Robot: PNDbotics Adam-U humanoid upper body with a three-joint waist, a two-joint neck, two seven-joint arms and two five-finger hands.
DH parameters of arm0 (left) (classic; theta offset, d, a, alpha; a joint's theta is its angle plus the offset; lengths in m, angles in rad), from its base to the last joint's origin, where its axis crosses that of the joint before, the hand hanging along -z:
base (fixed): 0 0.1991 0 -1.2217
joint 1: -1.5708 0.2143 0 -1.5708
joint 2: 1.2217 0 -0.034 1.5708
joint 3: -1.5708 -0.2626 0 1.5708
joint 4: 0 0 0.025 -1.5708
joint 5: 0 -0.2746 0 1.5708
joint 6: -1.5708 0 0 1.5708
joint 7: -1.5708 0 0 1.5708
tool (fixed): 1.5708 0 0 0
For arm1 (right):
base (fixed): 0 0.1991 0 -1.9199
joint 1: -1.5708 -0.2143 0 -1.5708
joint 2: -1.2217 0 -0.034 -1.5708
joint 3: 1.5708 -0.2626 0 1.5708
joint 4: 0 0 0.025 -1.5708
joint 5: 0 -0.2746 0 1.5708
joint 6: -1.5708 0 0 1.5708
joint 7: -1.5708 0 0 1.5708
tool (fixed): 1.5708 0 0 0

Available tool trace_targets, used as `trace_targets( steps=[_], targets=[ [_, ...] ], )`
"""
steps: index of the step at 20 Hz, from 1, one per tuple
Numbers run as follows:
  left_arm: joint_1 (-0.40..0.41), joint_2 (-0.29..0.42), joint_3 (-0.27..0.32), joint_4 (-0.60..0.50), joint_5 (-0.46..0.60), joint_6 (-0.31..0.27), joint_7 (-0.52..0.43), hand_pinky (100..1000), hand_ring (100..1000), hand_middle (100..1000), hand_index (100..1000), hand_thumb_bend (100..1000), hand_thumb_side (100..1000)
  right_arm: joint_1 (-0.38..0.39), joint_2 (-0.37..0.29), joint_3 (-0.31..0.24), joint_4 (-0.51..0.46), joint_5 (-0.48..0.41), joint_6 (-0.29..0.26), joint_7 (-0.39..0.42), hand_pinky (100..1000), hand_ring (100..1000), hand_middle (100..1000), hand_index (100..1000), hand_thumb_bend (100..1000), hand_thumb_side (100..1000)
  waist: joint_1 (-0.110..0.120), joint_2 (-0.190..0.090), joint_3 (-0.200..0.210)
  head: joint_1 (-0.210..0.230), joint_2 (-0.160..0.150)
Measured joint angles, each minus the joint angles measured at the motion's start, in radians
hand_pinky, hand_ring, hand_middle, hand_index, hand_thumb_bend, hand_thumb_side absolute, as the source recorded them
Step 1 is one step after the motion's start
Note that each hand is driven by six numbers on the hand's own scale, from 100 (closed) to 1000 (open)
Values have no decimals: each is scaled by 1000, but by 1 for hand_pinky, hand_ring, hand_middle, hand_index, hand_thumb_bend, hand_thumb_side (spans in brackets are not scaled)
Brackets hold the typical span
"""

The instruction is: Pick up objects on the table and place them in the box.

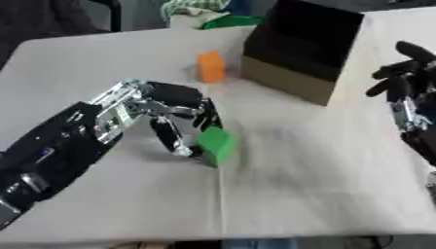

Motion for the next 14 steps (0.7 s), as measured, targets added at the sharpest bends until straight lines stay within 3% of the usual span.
trace_targets(
  steps=[2, 3, 6, 11, 14],
  targets=[
    [0, 0, 24, -3, 14, 0, 0, 624, 477, 468, 701, 220, 183, 0, 0, 0, 0, 0, 0, 0, 907, 544, 601, 919, 100, 510, 0, 0, 0, -2, 0],
    [-1, 1, 40, -5, 19, 0, 0, 626, 479, 470, 702, 184, 174, 0, 0, 0, 0, 0, 0, 0, 907, 544, 601, 919, 100, 511, 0, 0, 1, -3, 0],
    [-19, 2, 95, -8, 28, 0, 0, 628, 482, 473, 705, 251, 171, 0, 0, 0, 0, 0, 0, 0, 907, 544, 601, 919, 100, 511, -1, 0, 2, -4, 0],
    [-88, -4, 200, 23, 39, 0, 0, 635, 487, 479, 710, 279, 151, 1, 0, -1, 0, 3, 0, 0, 907, 544, 601, 919, 100, 511, -3, 0, 0, -6, 0],
    [-152, -44, 267, 68, 23, 0, 0, 638, 488, 480, 709, 287, 133, 1, 0, -1, 0, 3, 0, 0, 907, 543, 601, 919, 100, 512, -5, -1, -5, -7, 0]
  ],
)
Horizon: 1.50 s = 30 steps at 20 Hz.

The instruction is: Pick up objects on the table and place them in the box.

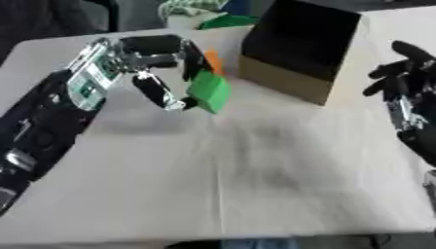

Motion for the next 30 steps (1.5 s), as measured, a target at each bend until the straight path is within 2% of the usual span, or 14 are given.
trace_targets(
  steps=[3, 7, 12, 16, 24, 27, 30],
  targets=[
    [-71, -66, 68, 70, -47, 0, 0, 641, 495, 477, 705, 289, 105, 2, 0, 1, 0, 0, 0, 1, 907, 543, 600, 919, 100, 512, 0, -1, -11, 2, 0],
    [-146, -162, 151, 167, -160, -14, 14, 645, 497, 484, 701, 300, 100, 4, 0, 7, 2, 0, 0, 5, 908, 543, 600, 919, 100, 513, 3, -1, -32, 9, 0],
    [-209, -272, 237, 264, -377, -49, 49, 650, 499, 486, 701, 308, 100, 2, 1, 20, 5, -2, 0, 18, 908, 542, 600, 919, 100, 513, 7, -1, -63, 25, -1],
    [-227, -339, 293, 318, -557, -82, 82, 651, 500, 488, 702, 303, 100, -2, 1, 31, 6, -6, -1, 30, 908, 541, 599, 920, 100, 514, 13, -1, -89, 40, -5],
    [-237, -413, 375, 365, -817, -129, 154, 646, 496, 484, 706, 289, 100, -9, 1, 43, 6, -14, -2, 47, 909, 541, 599, 920, 100, 516, 24, 1, -123, 58, -11],
    [-237, -420, 398, 367, -852, -106, 218, 642, 491, 478, 707, 263, 100, -10, 2, 43, 7, -15, -2, 47, 909, 541, 599, 920, 100, 515, 24, 1, -127, 58, -11],
    [-237, -423, 416, 365, -844, -74, 265, 635, 481, 466, 707, 223, 140, -10, 2, 43, 8, -15, -1, 48, 909, 541, 599, 920, 100, 515, 24, 1, -129, 57, -13]
  ],
)
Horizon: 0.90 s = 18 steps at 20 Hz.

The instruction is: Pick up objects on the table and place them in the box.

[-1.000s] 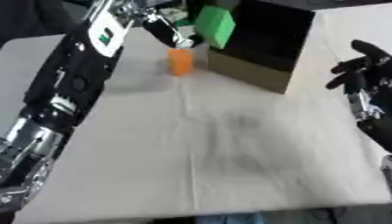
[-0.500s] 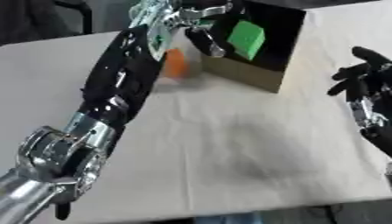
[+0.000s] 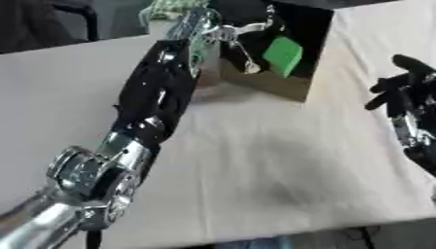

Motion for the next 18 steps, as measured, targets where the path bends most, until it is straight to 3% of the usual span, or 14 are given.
trace_targets(
  steps=[7, 15, 18],
  targets=[
    [0, 2, 36, -30, 49, 160, 56, 637, 492, 490, 767, 220, 194, -1, 1, 6, 3, -4, -1, 7, 909, 541, 600, 920, 100, 513, 0, 0, -5, 0, -7],
    [3, 0, 65, 1, -30, 334, 109, 627, 492, 516, 806, 230, 254, -10, 2, 12, 4, -7, -3, 17, 909, 540, 599, 920, 100, 511, 0, 5, -24, 5, -12],
    [6, -1, 76, 21, -55, 378, 124, 642, 532, 584, 835, 294, 305, -10, 2, 12, 4, -8, -3, 18, 909, 540, 599, 920, 100, 511, 0, 5, -28, 7, -14]
  ],
)
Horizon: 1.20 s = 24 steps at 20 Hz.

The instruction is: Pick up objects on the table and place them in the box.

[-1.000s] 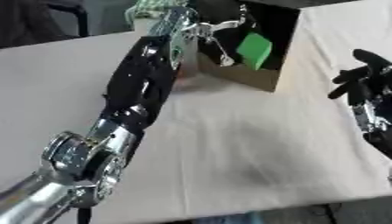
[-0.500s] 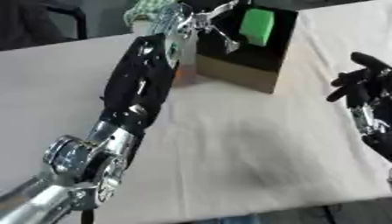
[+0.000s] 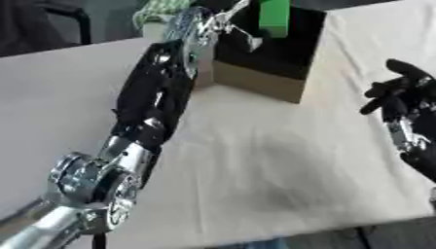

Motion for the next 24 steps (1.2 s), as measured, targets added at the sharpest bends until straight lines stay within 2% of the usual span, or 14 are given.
trace_targets(
  steps=[4, 7, 9, 12, 16, 24],
  targets=[
    [5, -1, 7, 16, -23, 31, 16, 685, 609, 692, 868, 410, 406, -3, 1, 0, 0, 0, 0, 1, 909, 540, 599, 920, 100, 511, 0, 1, 0, 0, 0],
    [5, -5, 9, 18, -31, 43, 29, 712, 650, 742, 877, 463, 447, -3, 2, 0, 0, 0, 0, 3, 909, 540, 599, 920, 100, 511, 0, 2, -1, 0, 0],
    [5, -7, 11, 18, -32, 49, 35, 716, 655, 746, 878, 456, 447, -3, 2, 0, 0, 0, 0, 3, 909, 540, 599, 920, 100, 511, 0, 2, -1, 0, 0],
    [6, -7, 13, 17, -24, 51, 46, 705, 626, 701, 866, 409, 413, -3, 2, 0, 0, 0, 0, 4, 910, 540, 599, 920, 100, 511, 0, 2, -1, 0, 0],
    [6, 5, 13, 5, 21, 42, 44, 708, 625, 684, 860, 395, 396, -2, 4, 0, 0, 0, 0, 4, 910, 540, 599, 920, 100, 513, 0, 1, 3, -1, 0],
    [-8, 109, 19, -19, 98, -6, -90, 725, 649, 709, 869, 411, 420, 9, 5, -1, 1, 0, 0, 2, 910, 540, 599, 920, 100, 513, -2, -12, 26, -17, 1]
  ],
)
